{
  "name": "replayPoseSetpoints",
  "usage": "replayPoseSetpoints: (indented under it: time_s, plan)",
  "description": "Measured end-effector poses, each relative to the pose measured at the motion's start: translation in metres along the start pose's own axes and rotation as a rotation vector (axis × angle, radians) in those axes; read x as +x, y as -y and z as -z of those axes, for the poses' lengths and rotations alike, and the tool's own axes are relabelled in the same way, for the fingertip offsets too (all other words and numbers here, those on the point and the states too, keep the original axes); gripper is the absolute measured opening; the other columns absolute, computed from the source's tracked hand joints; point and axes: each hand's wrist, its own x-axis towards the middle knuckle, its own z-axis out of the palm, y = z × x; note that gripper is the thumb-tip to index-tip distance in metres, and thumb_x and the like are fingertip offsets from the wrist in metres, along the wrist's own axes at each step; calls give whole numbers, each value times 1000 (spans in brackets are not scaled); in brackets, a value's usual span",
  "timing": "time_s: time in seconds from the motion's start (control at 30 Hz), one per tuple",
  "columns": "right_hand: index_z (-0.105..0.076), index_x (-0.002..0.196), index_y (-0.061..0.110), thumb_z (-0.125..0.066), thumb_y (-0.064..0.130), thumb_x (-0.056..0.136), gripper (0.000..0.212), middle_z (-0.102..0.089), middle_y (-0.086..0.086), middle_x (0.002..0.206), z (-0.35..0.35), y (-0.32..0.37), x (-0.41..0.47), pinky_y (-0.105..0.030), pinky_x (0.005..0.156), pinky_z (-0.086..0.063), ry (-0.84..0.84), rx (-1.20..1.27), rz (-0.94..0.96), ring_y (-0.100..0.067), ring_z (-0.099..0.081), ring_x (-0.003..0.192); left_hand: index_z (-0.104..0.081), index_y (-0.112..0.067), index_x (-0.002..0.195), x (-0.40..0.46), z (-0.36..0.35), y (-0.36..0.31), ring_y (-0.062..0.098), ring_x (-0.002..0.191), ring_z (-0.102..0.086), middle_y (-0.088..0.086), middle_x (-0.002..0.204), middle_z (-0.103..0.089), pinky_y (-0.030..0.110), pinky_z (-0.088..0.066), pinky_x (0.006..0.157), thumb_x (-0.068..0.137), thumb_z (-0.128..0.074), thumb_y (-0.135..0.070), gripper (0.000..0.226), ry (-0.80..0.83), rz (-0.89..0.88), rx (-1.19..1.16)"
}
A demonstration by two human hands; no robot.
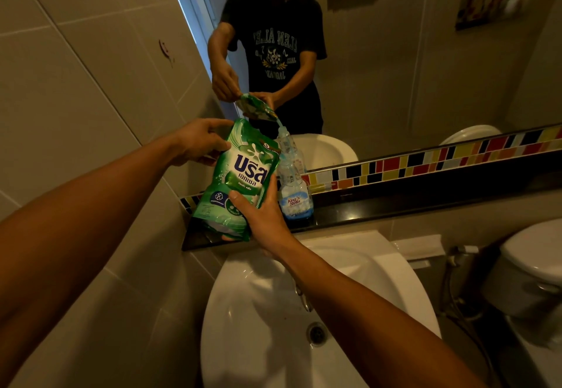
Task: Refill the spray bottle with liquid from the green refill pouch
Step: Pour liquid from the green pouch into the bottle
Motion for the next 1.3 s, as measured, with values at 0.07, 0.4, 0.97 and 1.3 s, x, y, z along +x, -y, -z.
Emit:
replayPoseSetpoints:
  time_s: [0.07,0.4,0.97,1.3]
  plan:
    - [-16,163,39,-80,18,92,98,-61,-7,147,0,1,0,-60,102,-57,-1,1,-7,-28,-66,130,-40,-34,148,0,0,0,24,92,-66,10,101,-72,42,-56,82,95,-61,-8,63,1,0,-1]
    - [-21,160,42,-80,18,92,93,-63,-6,145,-3,2,-3,-66,99,-56,10,40,-5,-30,-67,128,-40,-33,148,-1,1,-1,26,97,-68,13,108,-72,42,-56,82,95,-61,-8,62,2,8,8]
    - [-24,155,55,-86,35,80,99,-65,-1,143,-8,7,-4,-74,94,-54,22,62,-18,-32,-67,128,-42,-33,146,-5,3,-9,27,99,-68,14,113,-71,47,-55,91,95,-61,-7,61,-10,2,23]
    - [-25,154,54,-86,32,80,98,-66,-1,140,-11,9,-4,-71,96,-55,10,96,-10,-30,-68,127,-41,-32,148,-8,4,-16,28,101,-67,15,114,-70,40,-56,83,96,-60,-7,61,-2,6,35]
